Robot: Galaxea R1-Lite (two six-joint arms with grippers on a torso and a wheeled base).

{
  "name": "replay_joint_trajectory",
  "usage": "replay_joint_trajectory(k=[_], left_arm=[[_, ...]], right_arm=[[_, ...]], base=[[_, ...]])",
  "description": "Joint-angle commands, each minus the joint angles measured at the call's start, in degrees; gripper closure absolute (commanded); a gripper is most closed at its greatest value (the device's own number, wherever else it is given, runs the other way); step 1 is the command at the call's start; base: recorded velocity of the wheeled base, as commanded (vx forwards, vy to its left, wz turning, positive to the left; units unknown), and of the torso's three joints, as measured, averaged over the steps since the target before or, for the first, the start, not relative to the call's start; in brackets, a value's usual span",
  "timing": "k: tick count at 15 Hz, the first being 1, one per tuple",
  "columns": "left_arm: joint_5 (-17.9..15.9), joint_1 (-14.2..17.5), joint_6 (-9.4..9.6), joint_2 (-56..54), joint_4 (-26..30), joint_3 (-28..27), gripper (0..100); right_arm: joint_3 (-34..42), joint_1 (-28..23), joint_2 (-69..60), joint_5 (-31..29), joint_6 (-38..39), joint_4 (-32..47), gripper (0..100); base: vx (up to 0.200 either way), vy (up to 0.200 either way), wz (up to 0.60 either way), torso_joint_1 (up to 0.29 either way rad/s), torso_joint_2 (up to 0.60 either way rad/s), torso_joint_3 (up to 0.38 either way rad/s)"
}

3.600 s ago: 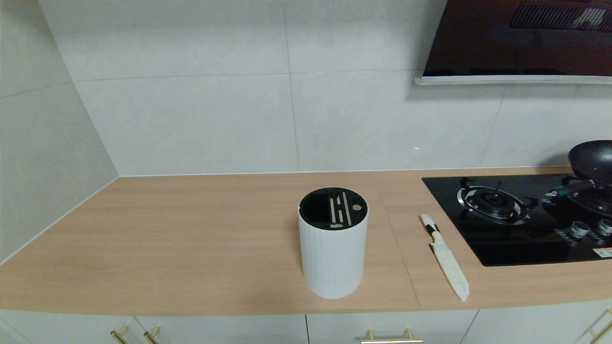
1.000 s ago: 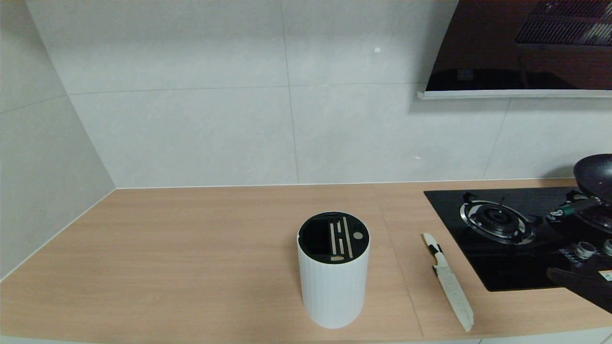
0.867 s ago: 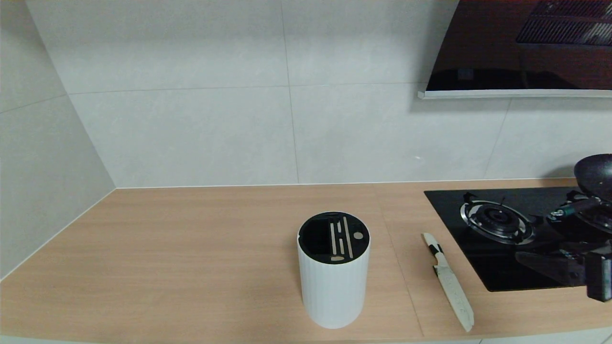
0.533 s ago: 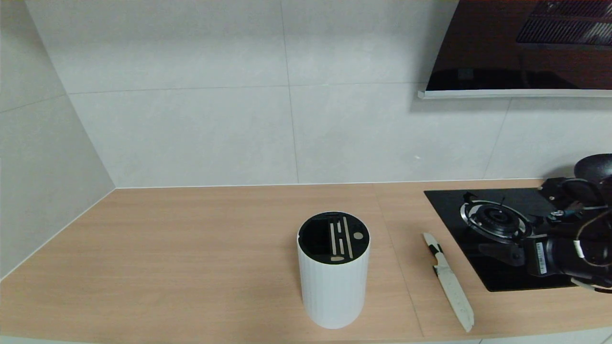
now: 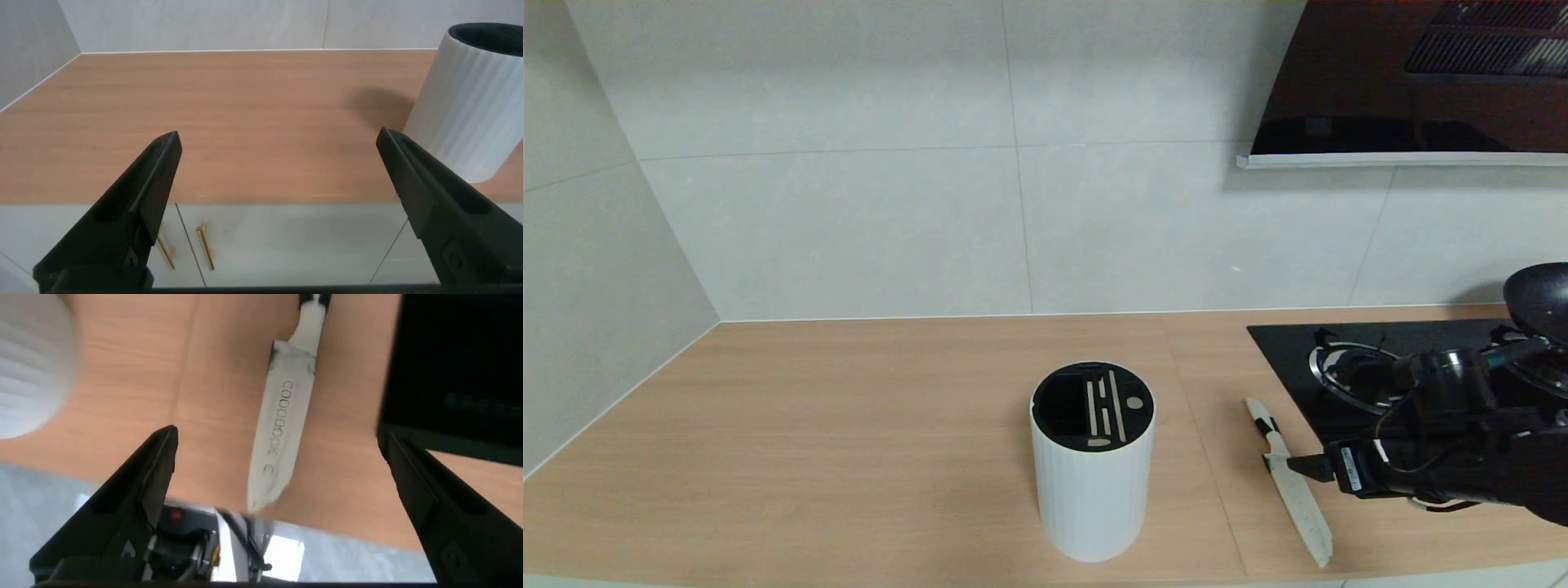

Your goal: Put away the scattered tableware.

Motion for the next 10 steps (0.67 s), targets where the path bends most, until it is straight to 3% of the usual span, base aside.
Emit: replay_joint_trajectory(k=[1,5,10], left_arm=[[0.01,0.01,-0.02,0.02,-0.01,0.01,0],[0.01,0.01,-0.02,0.02,-0.01,0.01,0],[0.01,0.01,-0.02,0.02,-0.01,0.01,0]], right_arm=[[0.81,0.65,10.16,-1.72,0.18,-6.99,0],[1.69,1.27,19.48,-4.27,0.89,-22.37,0],[1.52,1.89,26.42,-7.08,1.06,-33.71,0]], base=[[0.000,0.000,0.00,0.000,0.00,0.000],[0.000,0.000,0.00,0.000,0.00,0.000],[0.000,0.000,0.00,0.000,0.00,0.000]])
